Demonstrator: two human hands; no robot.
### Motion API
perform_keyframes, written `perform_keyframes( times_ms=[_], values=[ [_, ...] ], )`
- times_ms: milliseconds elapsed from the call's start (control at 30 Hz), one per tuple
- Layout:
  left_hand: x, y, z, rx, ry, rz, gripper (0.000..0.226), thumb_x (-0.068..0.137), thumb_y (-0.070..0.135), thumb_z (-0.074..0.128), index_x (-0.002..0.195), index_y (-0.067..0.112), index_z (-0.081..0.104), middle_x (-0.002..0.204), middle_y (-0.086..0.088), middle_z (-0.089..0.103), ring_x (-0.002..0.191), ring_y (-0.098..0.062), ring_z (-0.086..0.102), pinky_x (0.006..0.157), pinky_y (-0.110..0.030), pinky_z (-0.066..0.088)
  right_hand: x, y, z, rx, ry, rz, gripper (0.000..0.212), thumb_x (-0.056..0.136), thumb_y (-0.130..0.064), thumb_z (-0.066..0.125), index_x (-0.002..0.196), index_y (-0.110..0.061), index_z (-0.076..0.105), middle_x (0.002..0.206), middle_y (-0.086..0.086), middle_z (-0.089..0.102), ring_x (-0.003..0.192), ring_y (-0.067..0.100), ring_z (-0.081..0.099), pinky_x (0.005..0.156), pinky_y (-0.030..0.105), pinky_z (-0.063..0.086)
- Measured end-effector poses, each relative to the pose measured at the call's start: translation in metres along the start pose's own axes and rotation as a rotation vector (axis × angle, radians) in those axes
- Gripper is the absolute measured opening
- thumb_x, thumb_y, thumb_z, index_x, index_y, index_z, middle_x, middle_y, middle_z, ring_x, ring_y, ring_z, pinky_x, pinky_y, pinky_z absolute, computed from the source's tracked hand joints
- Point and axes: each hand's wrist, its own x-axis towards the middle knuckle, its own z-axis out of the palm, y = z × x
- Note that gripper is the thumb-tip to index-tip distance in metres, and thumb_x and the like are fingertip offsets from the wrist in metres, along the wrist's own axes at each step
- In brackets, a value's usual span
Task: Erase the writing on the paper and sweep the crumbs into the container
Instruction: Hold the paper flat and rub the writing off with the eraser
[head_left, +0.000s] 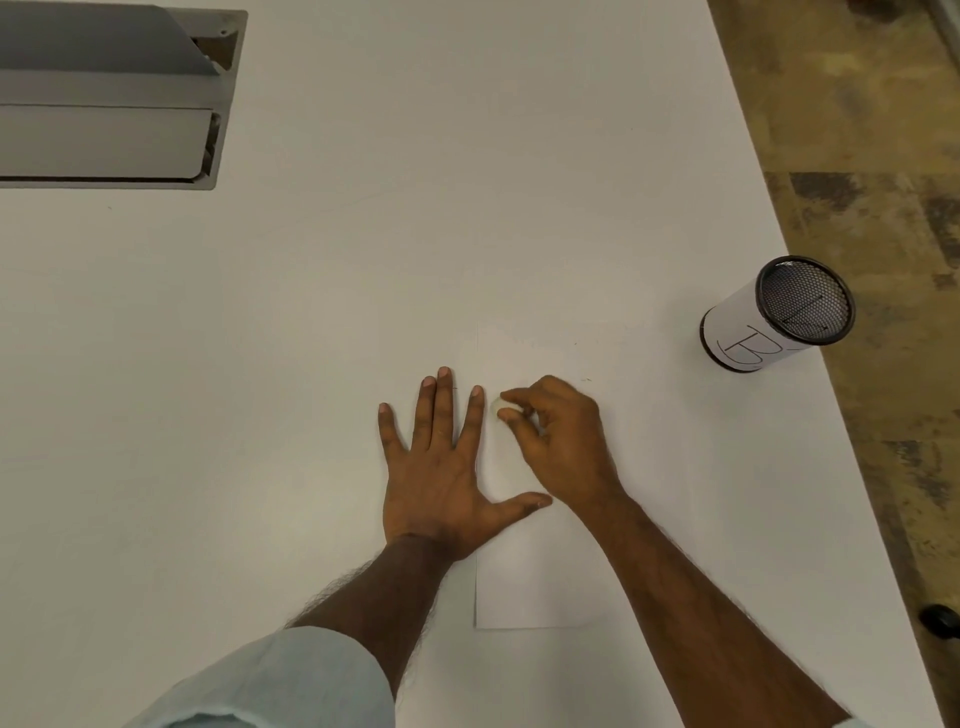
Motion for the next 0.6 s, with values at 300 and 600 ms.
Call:
perform_keyframes(
  times_ms=[300,600],
  values=[
    [0.000,-0.001,0.000,0.002,-0.003,0.003,0.122,0.068,0.102,0.010,0.160,0.023,0.010,0.168,-0.012,-0.005,0.155,-0.029,-0.009,0.118,-0.069,0.000,-0.007,-0.003,-0.001,0.022,-0.025,0.009,0.016,0.087,-0.017,0.071,0.101,-0.009,0.073,0.087,0.002,0.069,0.077,0.008,0.061,0.072,0.021,0.053],
    [0.000,-0.001,0.001,-0.009,0.000,-0.006,0.124,0.067,0.104,0.016,0.160,0.023,0.005,0.168,-0.011,-0.008,0.154,-0.027,-0.012,0.118,-0.068,-0.002,0.008,0.003,-0.006,0.034,-0.015,0.029,0.016,0.087,-0.015,0.070,0.101,-0.007,0.073,0.089,0.002,0.068,0.080,0.009,0.061,0.075,0.020,0.052]
  ],
)
